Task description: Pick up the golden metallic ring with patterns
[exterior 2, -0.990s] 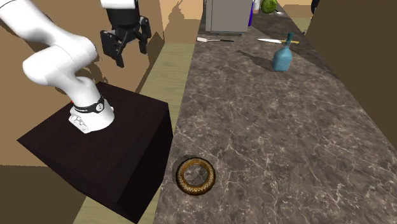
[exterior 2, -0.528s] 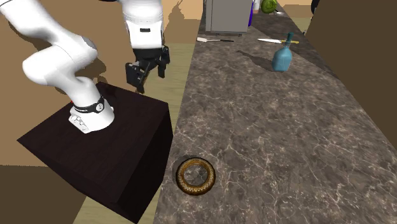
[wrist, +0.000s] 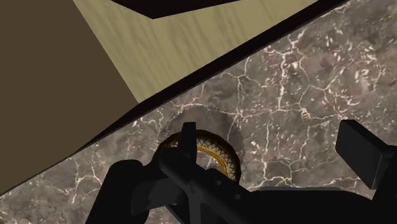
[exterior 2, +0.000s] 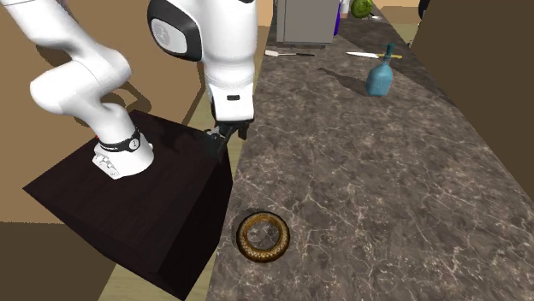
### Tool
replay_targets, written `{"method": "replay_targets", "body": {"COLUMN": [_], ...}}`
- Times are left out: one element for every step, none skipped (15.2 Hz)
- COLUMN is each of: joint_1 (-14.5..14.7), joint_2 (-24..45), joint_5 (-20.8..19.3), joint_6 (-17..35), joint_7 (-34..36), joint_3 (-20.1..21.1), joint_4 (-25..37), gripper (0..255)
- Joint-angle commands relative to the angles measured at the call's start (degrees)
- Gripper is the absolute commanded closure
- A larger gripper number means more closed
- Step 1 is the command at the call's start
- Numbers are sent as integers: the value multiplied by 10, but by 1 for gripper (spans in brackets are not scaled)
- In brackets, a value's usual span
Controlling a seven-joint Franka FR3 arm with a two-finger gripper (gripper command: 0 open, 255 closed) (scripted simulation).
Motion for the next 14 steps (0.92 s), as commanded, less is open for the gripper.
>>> {"method": "replay_targets", "body": {"joint_1": [-2,-2,-3,-4,-5,-6,-7,-7,-8,-9,-10,-11,-12,-13], "joint_2": [48,70,92,113,135,157,179,201,223,245,267,290,312,335], "joint_5": [-1,-1,-2,-2,-2,-2,-2,-2,-2,-2,-2,-1,-1,-1], "joint_6": [24,35,45,54,63,71,78,84,90,95,100,104,107,109], "joint_7": [1,1,1,1,1,0,0,0,0,0,0,-1,-1,-1], "joint_3": [-1,-2,-3,-4,-4,-5,-6,-7,-8,-9,-10,-10,-11,-12], "joint_4": [24,34,46,58,71,84,98,113,129,145,163,181,200,219], "gripper": [0,0,0,0,0,0,0,0,0,0,0,0,0,0]}}
